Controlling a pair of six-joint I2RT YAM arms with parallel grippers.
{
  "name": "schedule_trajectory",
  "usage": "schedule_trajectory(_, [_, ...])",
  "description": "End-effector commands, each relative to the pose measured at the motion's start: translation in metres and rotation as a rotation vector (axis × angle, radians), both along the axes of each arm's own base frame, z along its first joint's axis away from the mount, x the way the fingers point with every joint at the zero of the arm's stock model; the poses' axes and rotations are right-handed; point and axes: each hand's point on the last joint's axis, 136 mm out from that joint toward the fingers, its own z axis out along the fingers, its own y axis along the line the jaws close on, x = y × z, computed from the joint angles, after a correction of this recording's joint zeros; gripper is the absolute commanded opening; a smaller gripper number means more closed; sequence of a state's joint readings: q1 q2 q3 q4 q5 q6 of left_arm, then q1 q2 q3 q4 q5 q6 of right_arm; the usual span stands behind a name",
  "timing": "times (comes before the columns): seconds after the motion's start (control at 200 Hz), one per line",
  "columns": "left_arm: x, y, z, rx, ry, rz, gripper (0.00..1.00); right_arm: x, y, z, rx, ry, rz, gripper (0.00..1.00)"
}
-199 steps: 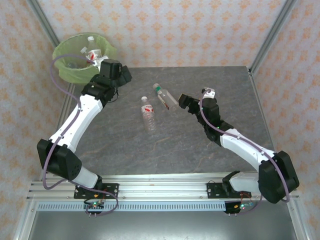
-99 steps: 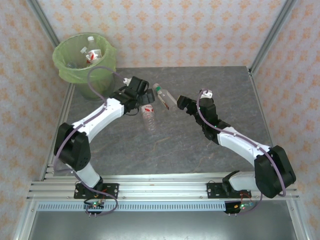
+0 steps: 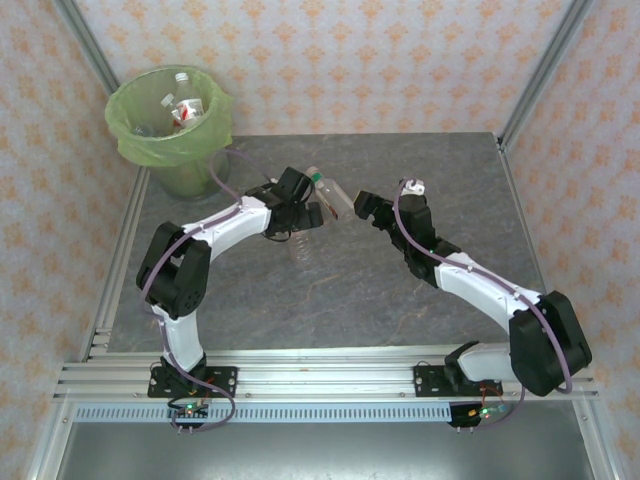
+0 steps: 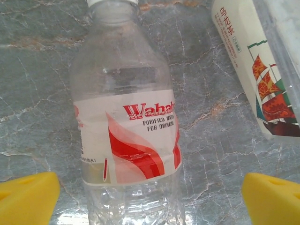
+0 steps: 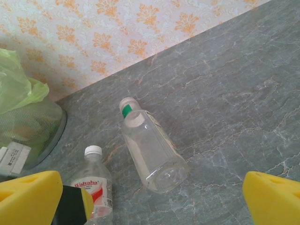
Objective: Put the plastic bottles in the bin
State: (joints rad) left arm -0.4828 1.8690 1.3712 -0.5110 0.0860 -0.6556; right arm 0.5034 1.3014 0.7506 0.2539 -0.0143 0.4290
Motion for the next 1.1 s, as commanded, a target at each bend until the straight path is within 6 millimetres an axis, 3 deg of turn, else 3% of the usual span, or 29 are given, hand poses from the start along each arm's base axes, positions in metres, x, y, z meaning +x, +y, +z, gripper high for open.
schedule_trajectory(0.0, [-0.004, 0.000, -0.015, 0.009, 0.041, -0.003, 1.00, 0.008, -0.002, 0.012, 0.023, -0.019, -0.038, 0.99])
schedule_trajectory(0.04, [-0.002, -0.001, -0.014, 0.011, 0.037, -0.009, 1.00, 0.008, -0.001, 0.012, 0.026, -0.018, -0.033, 0.99])
schedule_trajectory(0.065, [-0.003, -0.001, -0.028, 0.029, 0.063, -0.012, 1.00, 0.008, 0.000, 0.012, 0.025, -0.017, -0.031, 0.99])
schedule_trajectory(0.17, [0.000, 0.003, -0.041, 0.081, 0.073, -0.019, 1.00, 0.008, 0.001, 0.011, 0.029, -0.012, -0.024, 0.99])
schedule_trajectory(0.34, [0.009, 0.002, -0.050, 0.088, 0.057, -0.016, 1.00, 0.008, 0.001, 0.011, 0.031, -0.009, -0.025, 0.99])
schedule_trajectory(0.611, [0.018, -0.001, -0.063, 0.105, 0.057, -0.021, 0.90, 0.007, 0.003, 0.010, 0.028, -0.004, -0.009, 0.99])
schedule_trajectory(1.096, [0.022, 0.005, -0.052, 0.255, 0.045, -0.058, 0.78, 0.010, 0.007, 0.005, 0.021, 0.009, 0.000, 0.99])
